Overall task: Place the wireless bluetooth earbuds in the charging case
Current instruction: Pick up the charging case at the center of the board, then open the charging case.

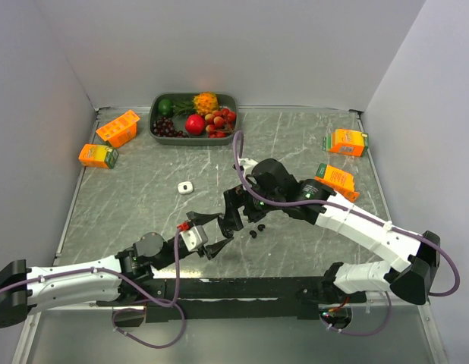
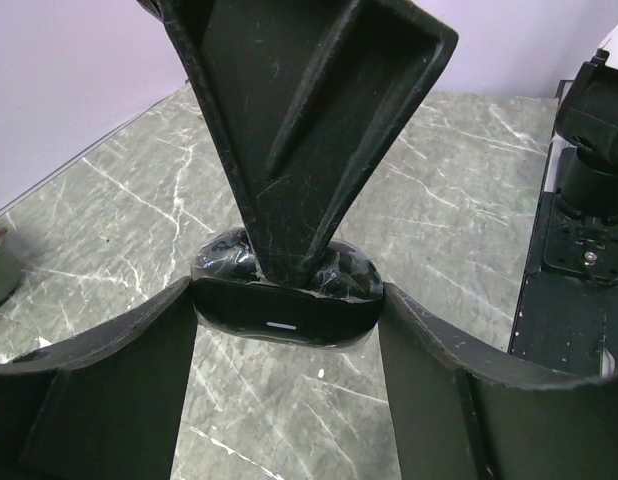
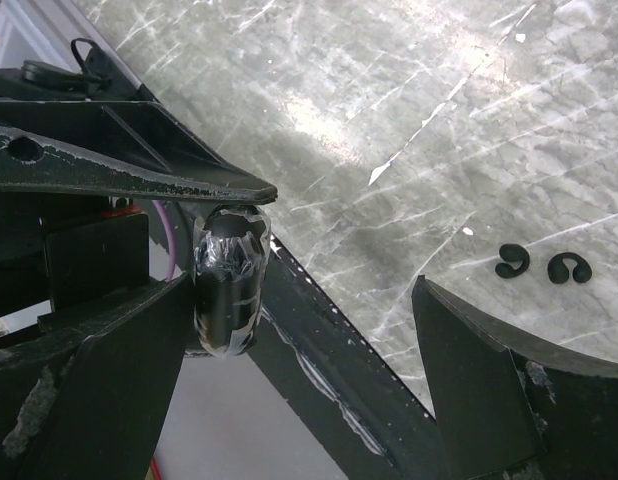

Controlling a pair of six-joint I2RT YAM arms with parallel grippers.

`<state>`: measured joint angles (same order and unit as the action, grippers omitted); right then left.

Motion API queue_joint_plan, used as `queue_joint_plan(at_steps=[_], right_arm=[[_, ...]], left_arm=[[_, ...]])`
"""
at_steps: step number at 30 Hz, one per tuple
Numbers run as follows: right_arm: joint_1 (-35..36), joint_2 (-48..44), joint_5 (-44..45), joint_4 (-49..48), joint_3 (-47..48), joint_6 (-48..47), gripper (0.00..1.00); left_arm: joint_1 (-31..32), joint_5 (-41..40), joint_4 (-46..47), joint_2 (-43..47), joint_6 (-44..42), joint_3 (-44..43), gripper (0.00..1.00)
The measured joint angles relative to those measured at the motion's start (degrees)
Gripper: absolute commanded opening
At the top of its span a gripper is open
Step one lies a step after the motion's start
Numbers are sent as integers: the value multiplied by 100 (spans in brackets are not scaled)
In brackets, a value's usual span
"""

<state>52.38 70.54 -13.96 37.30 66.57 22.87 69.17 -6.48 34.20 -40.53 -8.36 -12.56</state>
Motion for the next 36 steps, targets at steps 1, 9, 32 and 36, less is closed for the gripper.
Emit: queue_joint_plan(at_steps=[1, 9, 32, 36], right_arm=[[0, 0, 0, 0, -2, 0, 96], [-2, -11, 94, 22, -7, 9, 96], [-216, -894, 798, 264, -118, 114, 95], [-225, -1342, 1064, 105, -396, 225, 94]], left_arm=[[7, -4, -13, 9, 0, -2, 1], [44, -96, -219, 129, -31, -2, 1], [68, -295, -413, 468, -96, 0, 1], [68, -485, -400, 557, -59, 0, 1]])
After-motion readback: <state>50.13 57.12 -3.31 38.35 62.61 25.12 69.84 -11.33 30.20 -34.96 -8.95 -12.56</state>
